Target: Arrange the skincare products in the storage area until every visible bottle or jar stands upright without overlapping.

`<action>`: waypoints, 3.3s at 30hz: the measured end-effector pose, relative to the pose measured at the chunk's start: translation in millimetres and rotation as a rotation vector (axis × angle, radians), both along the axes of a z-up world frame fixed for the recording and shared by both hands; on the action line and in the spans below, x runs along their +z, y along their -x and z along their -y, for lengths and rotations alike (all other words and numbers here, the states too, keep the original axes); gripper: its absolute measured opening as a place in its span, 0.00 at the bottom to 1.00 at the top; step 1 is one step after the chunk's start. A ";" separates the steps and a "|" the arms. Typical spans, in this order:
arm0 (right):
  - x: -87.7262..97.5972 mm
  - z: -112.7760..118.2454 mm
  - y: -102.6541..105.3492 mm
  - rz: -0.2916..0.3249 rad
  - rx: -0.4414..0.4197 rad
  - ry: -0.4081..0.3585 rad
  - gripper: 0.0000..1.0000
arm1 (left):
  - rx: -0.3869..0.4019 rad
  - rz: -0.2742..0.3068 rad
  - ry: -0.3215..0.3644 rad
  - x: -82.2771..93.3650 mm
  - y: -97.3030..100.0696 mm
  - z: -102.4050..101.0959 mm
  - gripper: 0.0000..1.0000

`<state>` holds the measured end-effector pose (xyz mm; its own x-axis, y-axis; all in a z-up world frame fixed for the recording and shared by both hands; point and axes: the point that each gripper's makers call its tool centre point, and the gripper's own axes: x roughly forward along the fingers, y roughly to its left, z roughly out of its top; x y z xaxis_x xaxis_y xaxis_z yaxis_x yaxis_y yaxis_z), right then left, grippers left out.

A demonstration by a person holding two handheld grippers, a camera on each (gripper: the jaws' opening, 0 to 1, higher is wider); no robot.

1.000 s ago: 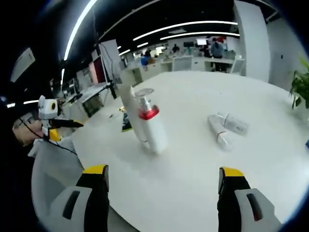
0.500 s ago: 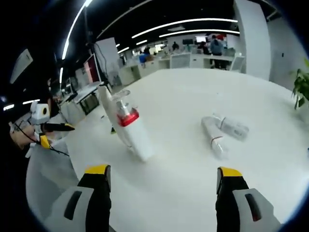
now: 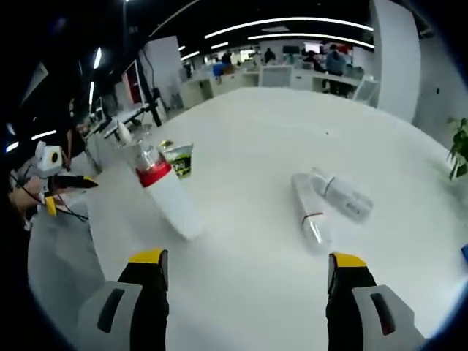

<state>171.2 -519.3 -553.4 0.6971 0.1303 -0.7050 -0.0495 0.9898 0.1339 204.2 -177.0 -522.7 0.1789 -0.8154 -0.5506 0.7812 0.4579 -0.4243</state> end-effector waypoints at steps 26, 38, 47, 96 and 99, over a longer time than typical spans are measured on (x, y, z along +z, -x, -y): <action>-32.9 59.5 -42.9 -0.098 -0.018 0.120 0.54 | -0.027 -0.050 -0.059 -16.6 6.4 1.0 0.96; -51.3 73.1 -53.6 -0.186 0.005 0.155 0.43 | -0.025 -0.070 -0.071 -22.4 5.6 0.3 0.96; -59.6 77.1 -60.3 -0.250 0.063 0.206 0.31 | -0.034 -0.076 -0.081 -25.1 5.1 -0.6 0.95; -21.8 42.3 -18.9 -0.119 0.111 0.250 0.11 | -0.084 -0.047 -0.009 -0.5 12.3 11.8 0.93; -12.0 41.2 -9.0 -0.103 0.108 0.265 0.11 | -0.088 -0.037 0.007 7.0 12.4 12.3 0.93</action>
